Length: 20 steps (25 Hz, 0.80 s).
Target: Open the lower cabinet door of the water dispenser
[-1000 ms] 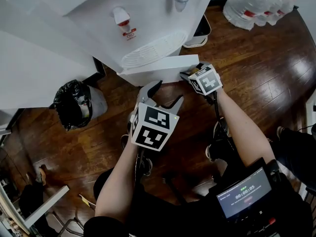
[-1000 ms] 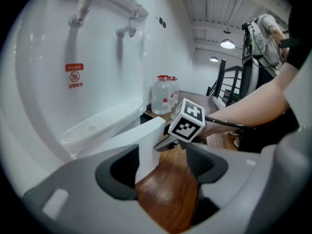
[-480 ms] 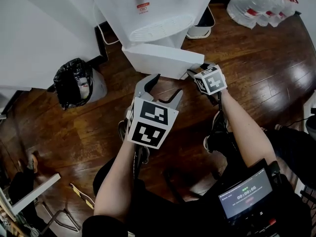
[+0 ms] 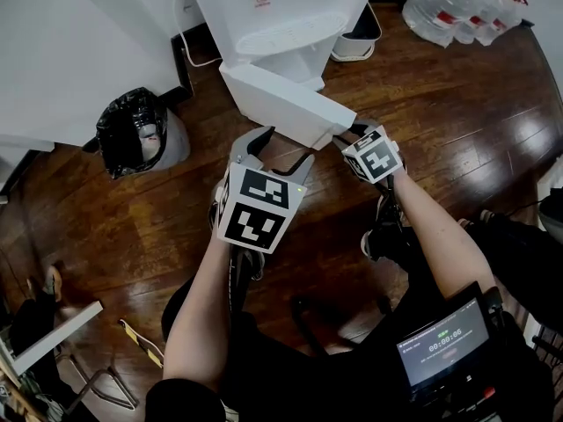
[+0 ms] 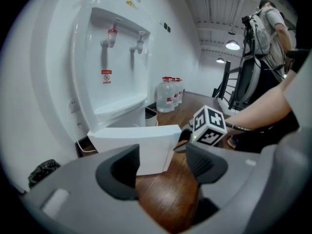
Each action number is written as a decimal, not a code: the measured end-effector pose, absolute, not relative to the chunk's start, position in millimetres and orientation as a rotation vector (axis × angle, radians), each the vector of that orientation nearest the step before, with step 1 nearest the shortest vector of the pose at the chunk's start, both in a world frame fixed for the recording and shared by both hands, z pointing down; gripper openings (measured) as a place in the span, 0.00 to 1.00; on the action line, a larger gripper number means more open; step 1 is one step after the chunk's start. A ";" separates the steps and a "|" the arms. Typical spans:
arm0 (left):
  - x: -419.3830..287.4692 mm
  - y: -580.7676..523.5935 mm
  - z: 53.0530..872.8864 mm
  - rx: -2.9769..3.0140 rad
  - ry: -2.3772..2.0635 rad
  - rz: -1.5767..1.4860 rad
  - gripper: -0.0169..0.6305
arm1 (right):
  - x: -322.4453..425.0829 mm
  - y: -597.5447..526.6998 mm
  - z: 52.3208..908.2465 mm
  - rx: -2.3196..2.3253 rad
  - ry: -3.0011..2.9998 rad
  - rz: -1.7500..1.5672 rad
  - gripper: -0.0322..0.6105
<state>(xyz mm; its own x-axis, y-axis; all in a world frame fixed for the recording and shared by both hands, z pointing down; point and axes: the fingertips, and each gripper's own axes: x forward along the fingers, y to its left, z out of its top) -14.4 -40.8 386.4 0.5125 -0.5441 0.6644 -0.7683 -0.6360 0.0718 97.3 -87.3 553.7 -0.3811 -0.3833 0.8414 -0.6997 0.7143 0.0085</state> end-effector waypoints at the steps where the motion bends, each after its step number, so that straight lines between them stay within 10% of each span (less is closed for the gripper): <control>1: -17.2 -39.7 386.9 2.399 -1.082 0.873 0.51 | 95.3 -81.7 552.2 0.818 -2.002 0.429 0.31; 20: -58.1 3.6 424.0 2.298 -0.845 1.034 0.48 | -12.1 33.7 544.3 0.256 -2.118 0.289 0.13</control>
<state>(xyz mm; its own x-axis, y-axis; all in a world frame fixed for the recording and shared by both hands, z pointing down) -58.1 3.6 424.0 0.5243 -0.3371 0.7820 -0.6991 -0.6946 0.1693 -12.1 33.7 544.3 -0.5277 -0.0691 0.8466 -0.2936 0.9501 -0.1055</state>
